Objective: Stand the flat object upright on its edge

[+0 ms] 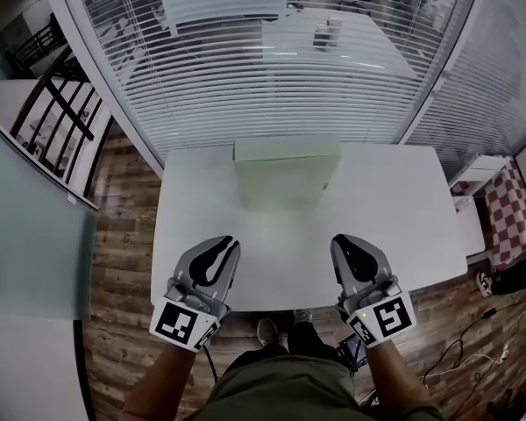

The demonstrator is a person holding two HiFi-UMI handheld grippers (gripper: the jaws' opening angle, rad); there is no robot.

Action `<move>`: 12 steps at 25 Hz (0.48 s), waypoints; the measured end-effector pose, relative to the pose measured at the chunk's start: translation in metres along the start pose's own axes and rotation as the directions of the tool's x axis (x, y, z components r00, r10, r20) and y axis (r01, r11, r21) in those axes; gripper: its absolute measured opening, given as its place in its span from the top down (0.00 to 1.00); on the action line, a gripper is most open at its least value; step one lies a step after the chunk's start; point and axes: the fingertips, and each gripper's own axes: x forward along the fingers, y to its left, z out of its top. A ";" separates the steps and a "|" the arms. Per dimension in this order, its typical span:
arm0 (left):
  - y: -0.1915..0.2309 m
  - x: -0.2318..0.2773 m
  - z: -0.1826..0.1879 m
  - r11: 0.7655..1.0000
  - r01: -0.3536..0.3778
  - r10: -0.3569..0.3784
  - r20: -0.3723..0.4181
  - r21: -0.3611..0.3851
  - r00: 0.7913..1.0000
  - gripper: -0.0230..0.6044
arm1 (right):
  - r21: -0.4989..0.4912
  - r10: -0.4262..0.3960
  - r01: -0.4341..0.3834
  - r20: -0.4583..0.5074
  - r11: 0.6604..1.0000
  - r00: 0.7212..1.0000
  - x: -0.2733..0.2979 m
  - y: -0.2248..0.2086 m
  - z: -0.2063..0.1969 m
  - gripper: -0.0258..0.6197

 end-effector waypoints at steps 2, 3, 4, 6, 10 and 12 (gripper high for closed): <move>-0.001 -0.001 0.001 1.000 0.003 -0.003 0.003 0.000 1.000 0.91 | 0.002 0.004 -0.004 -0.001 1.000 1.000 0.001 0.003 0.000 0.92; -0.001 -0.001 0.002 1.000 0.003 -0.003 0.004 0.000 1.000 0.91 | 0.002 0.008 -0.008 -0.001 1.000 1.000 0.001 0.005 0.000 0.93; -0.001 -0.002 0.002 1.000 0.004 -0.004 0.005 0.001 1.000 0.92 | 0.001 0.012 -0.012 -0.002 1.000 1.000 0.001 0.007 0.000 0.93; -0.001 -0.003 0.003 1.000 0.005 -0.005 0.004 -0.001 1.000 0.92 | 0.000 0.018 -0.018 -0.005 1.000 1.000 0.002 0.011 0.001 0.94; -0.005 -0.005 0.000 1.000 0.008 -0.008 -0.004 -0.014 1.000 0.93 | 0.007 0.029 -0.029 -0.017 1.000 0.999 0.002 0.017 -0.001 0.94; -0.007 -0.004 -0.002 1.000 0.015 -0.016 -0.007 -0.018 1.000 0.94 | 0.009 0.034 -0.034 -0.024 0.999 0.999 0.003 0.019 -0.003 0.94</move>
